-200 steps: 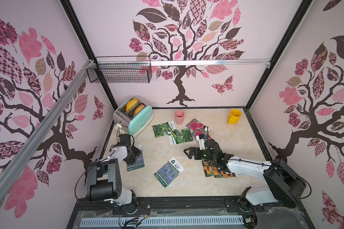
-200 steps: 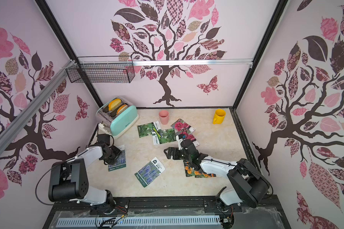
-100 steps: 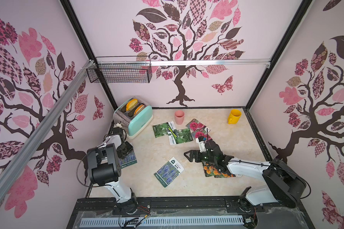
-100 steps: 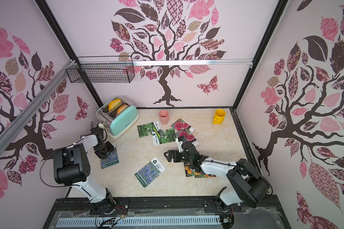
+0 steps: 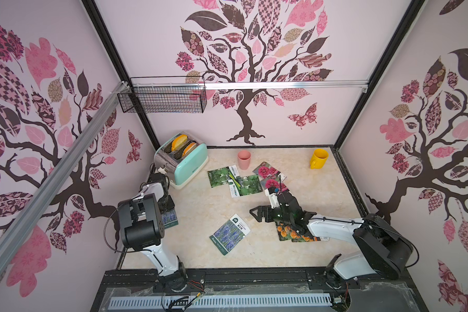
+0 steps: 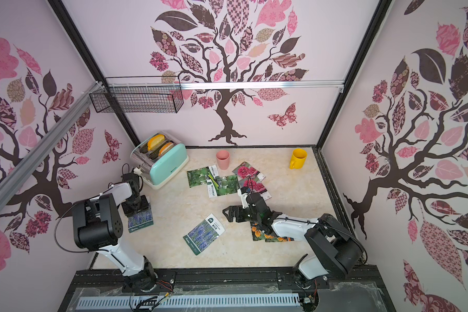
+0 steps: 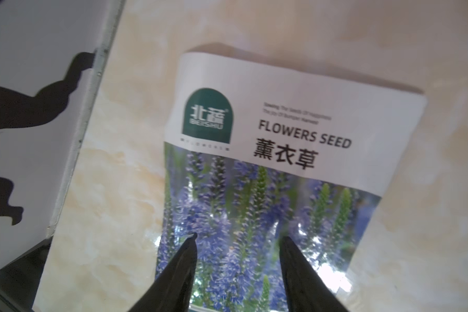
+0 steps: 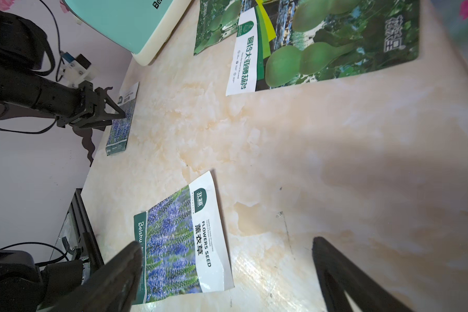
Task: Arrange the seed packets in a row
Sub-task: Move the seed packet to the center of the board.
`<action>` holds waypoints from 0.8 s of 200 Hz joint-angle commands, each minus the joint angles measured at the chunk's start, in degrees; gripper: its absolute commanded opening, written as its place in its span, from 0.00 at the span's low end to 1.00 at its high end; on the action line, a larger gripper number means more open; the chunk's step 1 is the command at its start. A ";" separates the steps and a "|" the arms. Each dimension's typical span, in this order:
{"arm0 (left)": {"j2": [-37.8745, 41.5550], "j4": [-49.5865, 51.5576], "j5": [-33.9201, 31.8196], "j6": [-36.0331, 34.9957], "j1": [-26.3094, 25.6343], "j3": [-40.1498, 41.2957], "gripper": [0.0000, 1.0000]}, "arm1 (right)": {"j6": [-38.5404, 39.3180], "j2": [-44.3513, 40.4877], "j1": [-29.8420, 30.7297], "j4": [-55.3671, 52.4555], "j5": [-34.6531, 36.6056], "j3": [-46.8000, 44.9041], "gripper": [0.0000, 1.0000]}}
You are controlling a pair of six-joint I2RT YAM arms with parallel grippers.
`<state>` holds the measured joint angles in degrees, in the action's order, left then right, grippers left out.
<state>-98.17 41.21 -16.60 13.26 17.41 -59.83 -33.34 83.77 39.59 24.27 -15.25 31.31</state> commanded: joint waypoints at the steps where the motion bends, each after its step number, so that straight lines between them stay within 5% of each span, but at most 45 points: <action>1: 6.75 -3.14 -3.12 1.44 -0.11 0.08 0.59 | 1.04 0.95 -0.31 0.34 -0.83 0.48 1.00; 34: 11.43 1.10 0.81 9.72 -4.28 -1.44 0.63 | 0.99 1.16 -0.31 0.01 -1.11 0.77 1.00; 89: 15.96 -3.68 17.70 21.48 -11.73 7.85 0.62 | 1.63 -0.86 -0.31 -1.25 -0.07 0.33 0.99; 120: 16.12 -10.36 25.08 23.87 -11.78 13.73 0.60 | 1.47 -0.78 -0.31 -0.90 -0.63 0.29 0.99; 160: 11.33 -10.22 25.84 23.45 -11.48 14.01 0.58 | 1.55 -0.97 -0.31 -0.81 -0.68 -0.02 1.00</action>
<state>-84.60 33.15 6.81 35.77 5.58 -45.54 -32.51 83.81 39.59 24.25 -15.84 31.31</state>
